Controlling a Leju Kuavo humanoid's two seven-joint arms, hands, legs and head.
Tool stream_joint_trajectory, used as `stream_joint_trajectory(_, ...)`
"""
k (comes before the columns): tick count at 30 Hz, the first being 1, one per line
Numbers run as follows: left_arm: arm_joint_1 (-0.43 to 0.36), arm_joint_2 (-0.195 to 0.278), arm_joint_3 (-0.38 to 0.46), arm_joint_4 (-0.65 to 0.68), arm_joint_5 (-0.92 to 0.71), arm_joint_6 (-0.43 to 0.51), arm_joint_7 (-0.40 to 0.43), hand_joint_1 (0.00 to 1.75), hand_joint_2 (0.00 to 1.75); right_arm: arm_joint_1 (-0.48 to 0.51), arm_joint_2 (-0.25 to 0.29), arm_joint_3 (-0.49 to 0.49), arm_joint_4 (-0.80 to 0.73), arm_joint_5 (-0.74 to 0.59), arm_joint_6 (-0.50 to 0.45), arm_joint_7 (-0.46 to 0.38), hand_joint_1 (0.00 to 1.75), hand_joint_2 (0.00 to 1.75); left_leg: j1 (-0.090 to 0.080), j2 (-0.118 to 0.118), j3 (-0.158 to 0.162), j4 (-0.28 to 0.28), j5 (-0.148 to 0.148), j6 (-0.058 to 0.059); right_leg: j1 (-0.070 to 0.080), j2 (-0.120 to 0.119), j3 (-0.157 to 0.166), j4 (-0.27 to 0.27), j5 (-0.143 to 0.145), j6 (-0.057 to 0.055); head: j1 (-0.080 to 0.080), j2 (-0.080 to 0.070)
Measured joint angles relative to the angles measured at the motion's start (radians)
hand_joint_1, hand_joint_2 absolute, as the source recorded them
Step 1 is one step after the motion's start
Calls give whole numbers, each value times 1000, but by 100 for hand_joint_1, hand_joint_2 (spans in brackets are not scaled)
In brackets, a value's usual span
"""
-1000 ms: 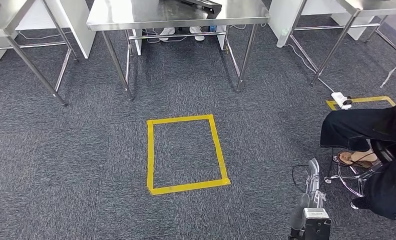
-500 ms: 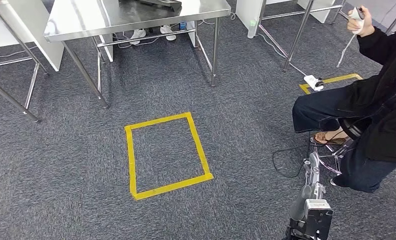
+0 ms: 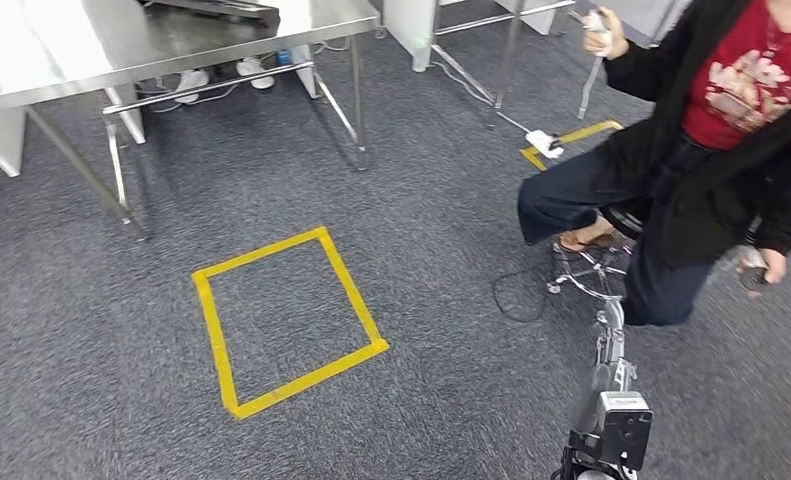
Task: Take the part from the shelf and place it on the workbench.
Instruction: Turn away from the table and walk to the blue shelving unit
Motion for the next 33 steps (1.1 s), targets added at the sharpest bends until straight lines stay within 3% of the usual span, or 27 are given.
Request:
stream_joint_trajectory(1,0,-1,3,0,2,2,0,0,0,-2,-5,4,10,-4,0,0,0,0,0,15,-1,1,0,-1,-3,-4,11,-6,4,9,0,0)
stream_joint_trajectory(2,0,-2,6,0,3,5,-1,0,0,-4,-10,8,18,-8,0,0,0,0,0,29,-1,1,0,-2,-6,-13,45,-57,22,20,0,0)
stream_joint_trajectory(4,-1,-4,11,0,3,6,-1,0,0,-13,-18,16,30,-12,0,-1,0,0,-3,53,1,6,-3,-8,-6,-55,136,-208,67,32,0,0)
stream_joint_trajectory(6,-2,-5,15,0,4,7,-2,0,0,-21,-23,23,39,-13,0,-3,0,0,-8,72,4,12,-7,-19,-2,-82,179,-291,90,22,-1,0)
stream_joint_trajectory(8,-5,-5,18,0,4,8,-2,0,0,-23,-26,26,46,-13,-1,-4,0,0,-9,89,8,12,-8,-30,0,-66,175,-297,94,6,-2,0)
stream_joint_trajectory(9,-6,-6,19,0,4,8,-2,0,0,-23,-28,26,49,-13,-1,-4,0,0,-5,85,8,14,-12,-37,-4,-56,175,-299,97,-1,-3,0)
stream_joint_trajectory(11,-7,-5,20,0,4,9,-2,0,0,-26,-30,28,53,-16,-2,-5,0,0,1,37,-9,58,-51,-48,-14,-34,176,-302,107,-18,-3,0)
stream_joint_trajectory(13,-4,-4,23,0,6,11,-2,0,0,-29,-32,35,60,-24,-2,-6,0,0,4,-23,-62,183,-127,-53,-16,-12,171,-302,114,-28,-5,0)
stream_joint_trajectory(14,-2,-4,25,0,8,12,-2,0,0,-29,-33,40,65,-28,-2,-6,0,0,4,-35,-93,252,-159,-53,-14,0,168,-302,115,-30,-5,0)
stream_joint_trajectory(15,0,-4,26,0,10,13,-2,0,0,-29,-34,44,70,-32,-2,-7,0,0,4,-40,-114,299,-172,-53,-14,14,166,-301,117,-31,-5,0)
stream_joint_trajectory(16,2,-4,28,0,13,13,-2,0,0,-30,-35,48,76,-35,-2,-7,0,0,5,-42,-117,307,-163,-53,-14,28,165,-299,118,-31,-5,0)
stream_joint_trajectory(18,3,-4,32,0,18,14,-4,0,0,-30,-39,56,89,-43,-2,-8,0,0,10,-56,-69,207,-94,-51,-15,58,165,-294,118,-29,-5,0)
stream_joint_trajectory(19,4,-5,36,0,20,15,-5,0,0,-31,-41,61,95,-47,-2,-9,0,0,14,-83,-35,135,-62,-50,-14,72,163,-290,118,-27,-5,0)
stream_joint_trajectory(20,5,-5,40,0,22,15,-7,0,0,-32,-43,67,101,-51,-2,-11,0,0,18,-107,-9,78,-42,-50,-12,85,159,-286,119,-22,-5,0)
stream_joint_trajectory(22,8,-8,45,0,25,17,-9,0,0,-34,-45,78,108,-56,-2,-14,0,0,18,-133,8,35,-36,-47,-10,110,145,-284,125,-6,-4,0)
stream_joint_trajectory(24,8,-11,49,-1,25,19,-11,0,0,-31,-48,85,111,-60,-6,-15,0,0,11,-106,6,31,-28,-33,-13,126,130,-287,133,11,-4,0)
stream_joint_trajectory(26,8,-14,51,-3,23,19,-11,0,0,-27,-51,90,112,-65,-13,-14,0,0,9,-77,5,22,-18,-14,-12,83,105,-250,114,14,-3,0)
stream_joint_trajectory(28,10,-15,51,-5,19,18,-10,0,0,-24,-53,94,112,-68,-18,-12,0,0,5,-45,0,18,-13,-4,-10,20,49,-133,56,6,-1,0)
stream_joint_trajectory(30,12,-14,52,-6,17,16,-10,0,0,-18,-53,96,112,-69,-22,-9,0,0,0,-12,-5,18,-11,0,-10,2,-6,-7,6,7,0,0)
stream_joint_trajectory(31,12,-14,52,-6,16,15,-9,0,0,-13,-53,97,112,-71,-23,-8,0,0,-2,4,-7,18,-11,0,-10,-1,-8,11,1,13,0,0)
stream_joint_trajectory(32,12,-13,52,-6,16,14,-9,0,0,-9,-53,97,112,-71,-24,-7,0,0,-3,19,-7,18,-10,1,-10,-4,14,-14,11,20,0,0)
stream_joint_trajectory(33,12,-13,52,-6,15,14,-8,0,0,-5,-53,97,112,-72,-25,-6,0,0,-4,33,-7,18,-10,0,-10,-15,58,-82,32,26,0,0)
